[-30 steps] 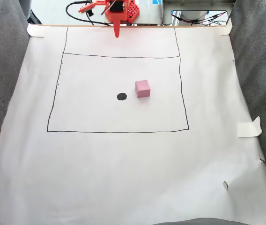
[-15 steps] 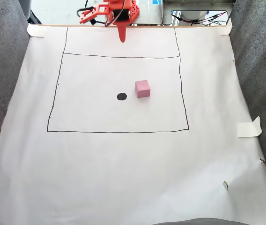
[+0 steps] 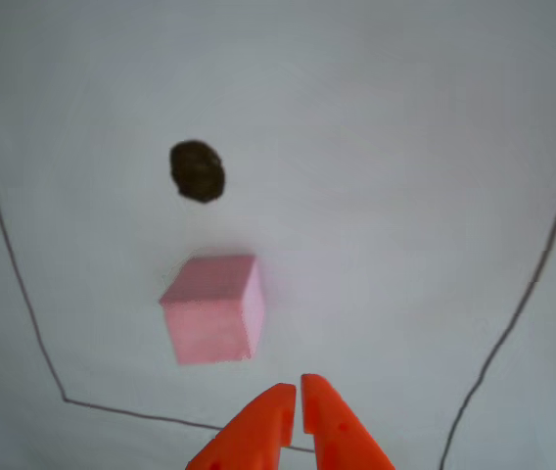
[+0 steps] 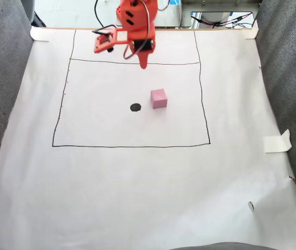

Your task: Grasp the colored block, Place it on the black dot, and then return the arm to the default position.

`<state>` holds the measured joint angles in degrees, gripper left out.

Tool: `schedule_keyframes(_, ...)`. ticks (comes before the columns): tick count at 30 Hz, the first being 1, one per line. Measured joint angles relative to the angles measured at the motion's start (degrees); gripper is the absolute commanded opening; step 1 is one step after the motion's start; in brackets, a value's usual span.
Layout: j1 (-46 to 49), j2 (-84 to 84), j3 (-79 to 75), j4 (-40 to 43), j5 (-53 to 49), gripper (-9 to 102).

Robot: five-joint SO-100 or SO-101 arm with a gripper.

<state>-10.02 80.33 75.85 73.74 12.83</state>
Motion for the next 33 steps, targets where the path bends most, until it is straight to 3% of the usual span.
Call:
schedule_keyframes(13, -3.1, -13.2, -19.0, 1.2, -1.3, 0)
schedule_keyframes(30, -3.0, -20.0, -19.7, -5.2, -2.9, 0)
schedule_keyframes(33, -2.6, -20.0, -19.7, -5.2, -3.4, 6)
